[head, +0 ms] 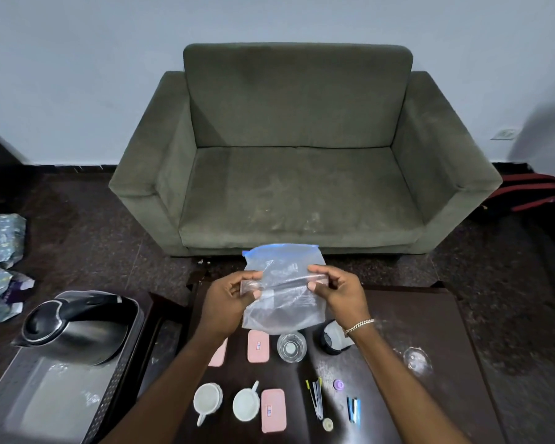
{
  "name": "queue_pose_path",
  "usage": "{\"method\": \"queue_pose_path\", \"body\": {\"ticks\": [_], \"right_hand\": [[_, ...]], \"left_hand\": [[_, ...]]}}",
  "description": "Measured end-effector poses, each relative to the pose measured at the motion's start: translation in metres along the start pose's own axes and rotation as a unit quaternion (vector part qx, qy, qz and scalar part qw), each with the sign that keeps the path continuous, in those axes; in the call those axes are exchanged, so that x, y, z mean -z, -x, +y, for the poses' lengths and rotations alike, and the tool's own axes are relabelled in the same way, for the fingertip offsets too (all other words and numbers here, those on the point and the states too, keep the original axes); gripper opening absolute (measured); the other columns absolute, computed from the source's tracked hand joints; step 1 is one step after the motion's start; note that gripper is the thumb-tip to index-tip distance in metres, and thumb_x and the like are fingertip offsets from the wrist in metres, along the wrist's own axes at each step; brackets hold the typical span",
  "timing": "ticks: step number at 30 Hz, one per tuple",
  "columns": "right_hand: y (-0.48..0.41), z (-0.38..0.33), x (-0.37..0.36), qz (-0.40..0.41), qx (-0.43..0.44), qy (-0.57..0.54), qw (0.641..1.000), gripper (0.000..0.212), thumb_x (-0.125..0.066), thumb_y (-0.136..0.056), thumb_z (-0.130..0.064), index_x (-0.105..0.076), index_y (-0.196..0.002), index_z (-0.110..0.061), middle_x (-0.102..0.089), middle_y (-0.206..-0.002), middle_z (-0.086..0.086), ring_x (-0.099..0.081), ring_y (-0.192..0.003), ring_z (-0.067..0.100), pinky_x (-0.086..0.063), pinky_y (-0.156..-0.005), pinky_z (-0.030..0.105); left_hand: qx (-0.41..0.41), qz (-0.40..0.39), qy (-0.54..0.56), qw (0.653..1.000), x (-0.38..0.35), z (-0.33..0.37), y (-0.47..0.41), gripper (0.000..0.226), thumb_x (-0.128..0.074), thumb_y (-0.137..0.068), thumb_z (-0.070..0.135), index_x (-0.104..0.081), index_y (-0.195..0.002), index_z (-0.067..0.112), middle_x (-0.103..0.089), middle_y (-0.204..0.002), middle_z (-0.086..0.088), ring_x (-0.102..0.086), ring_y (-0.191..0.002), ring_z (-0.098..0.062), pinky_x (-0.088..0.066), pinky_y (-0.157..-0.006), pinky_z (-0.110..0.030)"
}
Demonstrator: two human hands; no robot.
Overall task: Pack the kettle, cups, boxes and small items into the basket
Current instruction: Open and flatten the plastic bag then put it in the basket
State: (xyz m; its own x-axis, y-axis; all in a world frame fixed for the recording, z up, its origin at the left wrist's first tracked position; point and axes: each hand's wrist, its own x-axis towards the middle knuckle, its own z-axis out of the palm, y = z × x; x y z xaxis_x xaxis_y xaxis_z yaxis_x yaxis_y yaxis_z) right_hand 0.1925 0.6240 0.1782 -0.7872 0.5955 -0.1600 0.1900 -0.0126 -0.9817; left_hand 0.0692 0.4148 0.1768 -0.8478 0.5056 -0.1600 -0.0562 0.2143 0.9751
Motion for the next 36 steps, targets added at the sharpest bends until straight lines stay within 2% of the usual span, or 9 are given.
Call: {"method": "queue_pose_path", "body": {"ticks": [8, 11, 14, 17, 20, 24, 28, 32, 36], "right_hand": [[0.007, -0.002, -0.005, 0.026, 0.057, 0.244, 0.968, 0.007, -0.068, -0.088, -0.001, -0.073, -0.087, -0.005, -0.061, -0.092, 0.006, -0.058, -0.090, 0.023, -0.048, -0.086, 0.033], [0.010, 0.002, -0.005, 0.042, 0.068, 0.331, 0.940, 0.014, -0.065, -0.092, -0.010, -0.063, -0.078, -0.011, -0.049, -0.095, -0.001, -0.043, -0.093, 0.023, -0.040, -0.083, 0.037], [0.010, 0.006, 0.002, 0.027, 0.065, 0.270, 0.960, 0.015, -0.060, -0.096, -0.012, -0.060, -0.081, -0.010, -0.053, -0.097, 0.000, -0.049, -0.093, 0.020, -0.041, -0.083, 0.036], [0.014, 0.005, 0.001, 0.035, 0.048, 0.183, 0.981, 0.026, -0.054, -0.101, -0.014, -0.050, -0.075, -0.015, -0.051, -0.073, -0.008, -0.046, -0.071, 0.010, -0.040, -0.070, 0.035], [0.017, 0.007, -0.009, 0.090, 0.064, 0.176, 0.978, 0.025, -0.048, -0.104, -0.017, -0.044, -0.079, -0.013, -0.046, -0.071, -0.010, -0.041, -0.066, 0.005, -0.037, -0.066, 0.033], [0.018, 0.005, -0.018, 0.124, 0.096, 0.146, 0.977, 0.009, -0.047, -0.104, -0.014, -0.050, -0.095, -0.016, -0.054, -0.080, -0.012, -0.047, -0.069, 0.001, -0.040, -0.067, 0.025], [0.019, 0.003, -0.015, 0.021, 0.112, 0.087, 0.990, 0.032, -0.054, -0.099, -0.003, -0.064, -0.126, -0.019, -0.070, -0.113, -0.013, -0.062, -0.099, 0.001, -0.045, -0.090, 0.014], [0.016, 0.002, -0.008, -0.100, 0.032, 0.016, 0.994, 0.016, -0.078, -0.084, -0.007, -0.081, -0.099, -0.012, -0.079, -0.102, 0.000, -0.070, -0.100, 0.012, -0.049, -0.093, 0.027], [0.013, 0.005, 0.002, -0.185, -0.025, 0.008, 0.982, 0.024, -0.080, -0.077, 0.005, -0.077, -0.101, 0.003, -0.078, -0.103, 0.012, -0.071, -0.095, 0.014, -0.054, -0.091, 0.026]], "left_hand": [[-0.044, 0.111, -0.157, 0.980, -0.013, -0.003, 0.005, 0.041, -0.083, -0.078, 0.000, -0.070, -0.075, 0.039, -0.074, -0.086, 0.013, -0.068, -0.081, 0.006, -0.046, -0.073, -0.004], [-0.079, 0.115, -0.221, 0.965, -0.008, -0.001, 0.003, 0.035, -0.084, -0.077, 0.007, -0.061, -0.066, 0.030, -0.063, -0.087, 0.008, -0.060, -0.083, -0.005, -0.046, -0.076, -0.022], [-0.059, 0.060, -0.183, 0.980, 0.000, -0.003, 0.002, 0.035, -0.080, -0.084, 0.008, -0.053, -0.069, 0.025, -0.068, -0.106, 0.008, -0.063, -0.099, -0.006, -0.048, -0.086, -0.032], [-0.048, 0.062, -0.153, 0.985, -0.001, -0.007, 0.006, 0.034, -0.072, -0.092, 0.008, -0.046, -0.079, 0.024, -0.061, -0.073, 0.022, -0.056, -0.067, 0.000, -0.043, -0.064, -0.019], [-0.081, 0.106, -0.161, 0.978, -0.008, -0.005, 0.011, 0.034, -0.064, -0.094, 0.002, -0.039, -0.088, 0.025, -0.050, -0.070, 0.016, -0.046, -0.062, -0.008, -0.040, -0.060, -0.024], [-0.124, 0.025, -0.142, 0.982, -0.014, 0.002, 0.016, 0.029, -0.053, -0.090, -0.011, -0.062, -0.082, 0.016, -0.061, -0.080, 0.007, -0.059, -0.079, -0.013, -0.046, -0.076, -0.029], [-0.038, -0.059, -0.058, 0.996, -0.017, 0.007, 0.019, 0.010, -0.078, -0.089, 0.006, -0.084, -0.089, 0.014, -0.081, -0.094, 0.009, -0.072, -0.099, -0.008, -0.049, -0.093, -0.016], [-0.012, -0.067, -0.047, 0.997, -0.014, 0.006, 0.018, 0.021, -0.081, -0.083, -0.004, -0.083, -0.101, 0.007, -0.082, -0.103, 0.000, -0.072, -0.096, 0.003, -0.051, -0.090, -0.015], [-0.010, -0.078, -0.076, 0.994, -0.008, 0.002, 0.019, 0.038, -0.080, -0.081, -0.006, -0.081, -0.112, 0.016, -0.079, -0.114, 0.006, -0.070, -0.108, 0.000, -0.048, -0.098, -0.019]]}}
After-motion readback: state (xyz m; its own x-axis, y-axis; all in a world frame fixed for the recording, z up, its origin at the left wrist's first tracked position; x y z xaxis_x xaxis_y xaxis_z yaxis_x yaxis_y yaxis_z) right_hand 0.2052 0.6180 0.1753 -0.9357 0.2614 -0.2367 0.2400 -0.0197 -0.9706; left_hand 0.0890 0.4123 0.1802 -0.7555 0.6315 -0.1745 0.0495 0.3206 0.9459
